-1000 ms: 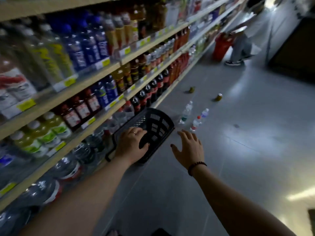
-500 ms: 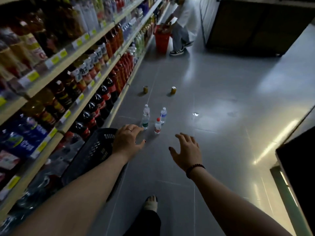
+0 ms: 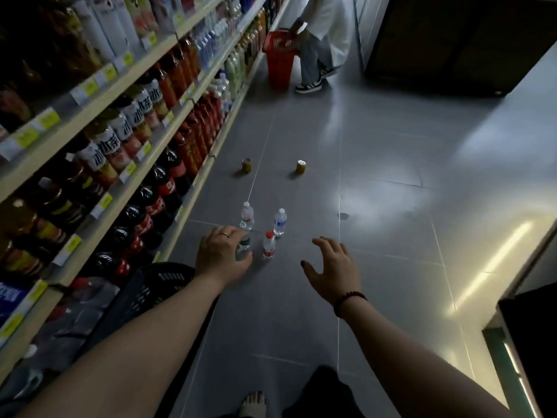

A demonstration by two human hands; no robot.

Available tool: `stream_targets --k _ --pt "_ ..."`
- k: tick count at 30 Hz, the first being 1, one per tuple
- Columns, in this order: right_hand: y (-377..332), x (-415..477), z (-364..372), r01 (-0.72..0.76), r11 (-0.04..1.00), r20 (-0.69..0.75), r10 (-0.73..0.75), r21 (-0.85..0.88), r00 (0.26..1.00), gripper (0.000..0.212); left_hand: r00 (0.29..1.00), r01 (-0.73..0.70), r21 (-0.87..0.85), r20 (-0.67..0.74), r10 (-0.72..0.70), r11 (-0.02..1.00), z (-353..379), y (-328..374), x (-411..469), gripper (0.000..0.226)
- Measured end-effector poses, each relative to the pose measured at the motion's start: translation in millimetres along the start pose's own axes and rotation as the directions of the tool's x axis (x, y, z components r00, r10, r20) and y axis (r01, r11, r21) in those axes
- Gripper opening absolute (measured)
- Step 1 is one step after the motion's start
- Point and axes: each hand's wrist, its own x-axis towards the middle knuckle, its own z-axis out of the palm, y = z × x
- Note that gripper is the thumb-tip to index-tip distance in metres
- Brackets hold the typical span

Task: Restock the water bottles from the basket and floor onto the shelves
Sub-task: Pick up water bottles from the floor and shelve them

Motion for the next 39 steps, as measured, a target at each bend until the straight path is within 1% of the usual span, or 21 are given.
stream_targets --k 3,7,9,12,14,16,19,25,29,31,34,37,39 --pt "21.1 42.8 -5.4 0.021 1.0 0.008 -0.021 0.017 1.0 0.056 0.999 0.046 -0.002 0.0 -0.046 0.999 13.7 7.0 31.6 0.042" --pt "57.5 104.0 -18.6 0.087 0.996 0.059 -0.088 0.029 0.994 0.056 0.989 0.14 -0.002 -0.042 -0.14 0.99 33.0 26.3 69.1 0.038" --pt "75.9 135.9 -28.5 0.123 0.991 0.077 -0.126 0.05 0.989 0.056 0.978 0.19 -0.003 -0.084 -0.19 0.982 41.6 41.4 84.5 0.042" --pt "100.5 178.3 -40.7 0.181 0.981 0.105 -0.187 0.066 0.977 0.054 0.955 0.271 -0.018 -0.117 -0.271 0.962 54.6 63.8 104.6 0.057" --pt "111.7 202.6 -45.0 0.214 0.974 0.152 -0.224 0.077 0.963 0.054 0.935 0.326 -0.029 -0.135 -0.327 0.945 62.1 76.1 114.4 0.059" --pt "118.9 227.3 -45.8 0.239 0.968 0.188 -0.25 0.082 0.95 0.055 0.921 0.359 -0.036 -0.151 -0.36 0.933 67.2 85.2 125.5 0.055" --pt "120.8 258.1 -41.2 0.28 0.956 0.237 -0.293 0.087 0.926 0.056 0.892 0.427 -0.051 -0.144 -0.429 0.903 75.9 88.9 138.3 0.046" --pt "106.2 324.7 -21.6 0.342 0.932 0.326 -0.361 0.118 0.874 0.055 0.828 0.548 -0.022 -0.129 -0.546 0.836 96.1 64.8 165.5 0.045" --pt "103.4 370.1 -7.4 0.362 0.926 0.378 -0.375 0.108 0.847 0.055 0.773 0.625 -0.04 -0.11 -0.625 0.78 116.0 44.5 193.4 0.047" --pt "103.1 392.3 -2.8 0.371 0.924 0.413 -0.376 0.096 0.829 0.055 0.757 0.643 -0.056 -0.104 -0.645 0.763 125.1 37.9 208.2 0.043" --pt "102.5 425.9 3.6 0.372 0.924 0.442 -0.372 0.091 0.817 0.055 0.754 0.646 -0.062 -0.101 -0.649 0.761 135.2 28.3 232.3 0.043" --pt "103.1 456.0 12.3 0.393 0.915 0.481 -0.388 0.095 0.786 0.055 0.715 0.685 -0.083 -0.113 -0.69 0.724 137.8 28.0 255.1 0.043" --pt "103.4 475.6 18.7 0.416 0.905 0.53 -0.398 0.092 0.749 0.055 0.68 0.715 -0.098 -0.135 -0.721 0.692 141.5 31.5 265.9 0.043"
